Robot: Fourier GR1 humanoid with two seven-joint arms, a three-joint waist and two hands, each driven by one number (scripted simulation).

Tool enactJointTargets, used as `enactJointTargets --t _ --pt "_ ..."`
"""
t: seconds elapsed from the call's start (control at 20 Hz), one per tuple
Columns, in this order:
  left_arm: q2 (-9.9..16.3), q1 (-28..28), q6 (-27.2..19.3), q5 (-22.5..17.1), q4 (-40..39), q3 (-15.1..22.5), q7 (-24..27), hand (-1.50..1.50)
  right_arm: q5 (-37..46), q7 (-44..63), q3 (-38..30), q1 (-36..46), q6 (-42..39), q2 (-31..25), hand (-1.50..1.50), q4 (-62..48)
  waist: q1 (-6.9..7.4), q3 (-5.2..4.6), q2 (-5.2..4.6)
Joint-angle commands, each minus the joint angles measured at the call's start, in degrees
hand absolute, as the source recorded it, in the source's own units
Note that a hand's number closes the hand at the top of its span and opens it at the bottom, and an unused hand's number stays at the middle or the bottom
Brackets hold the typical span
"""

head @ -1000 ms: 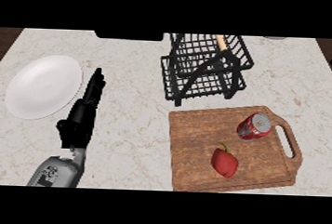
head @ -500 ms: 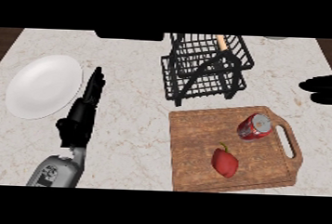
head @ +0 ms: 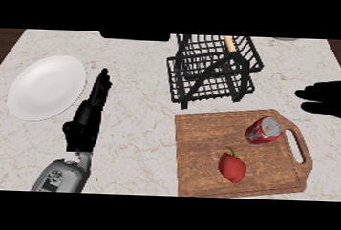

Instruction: Pick the can from the cutting board and place it in the tiered basket

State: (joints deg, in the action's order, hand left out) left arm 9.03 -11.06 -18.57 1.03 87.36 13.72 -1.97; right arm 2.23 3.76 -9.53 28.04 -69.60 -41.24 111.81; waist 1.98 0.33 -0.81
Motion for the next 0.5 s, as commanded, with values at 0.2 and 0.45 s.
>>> enactJointTargets --t 0.2,0.45 --pt "0.6 -0.4 1.5 -0.5 -0.1 -0.9 -0.2 0.0 10.0 -17.2 3.9 1.5 -1.4 -5.1 -1.5 -1.6 0.44 -0.01 -0.16" --pt "0.4 -1.9 0.2 1.3 3.0 0.0 -3.0 0.0 17.5 -23.5 9.3 -2.3 7.9 -6.5 -1.5 2.1 0.64 0.18 -0.13"
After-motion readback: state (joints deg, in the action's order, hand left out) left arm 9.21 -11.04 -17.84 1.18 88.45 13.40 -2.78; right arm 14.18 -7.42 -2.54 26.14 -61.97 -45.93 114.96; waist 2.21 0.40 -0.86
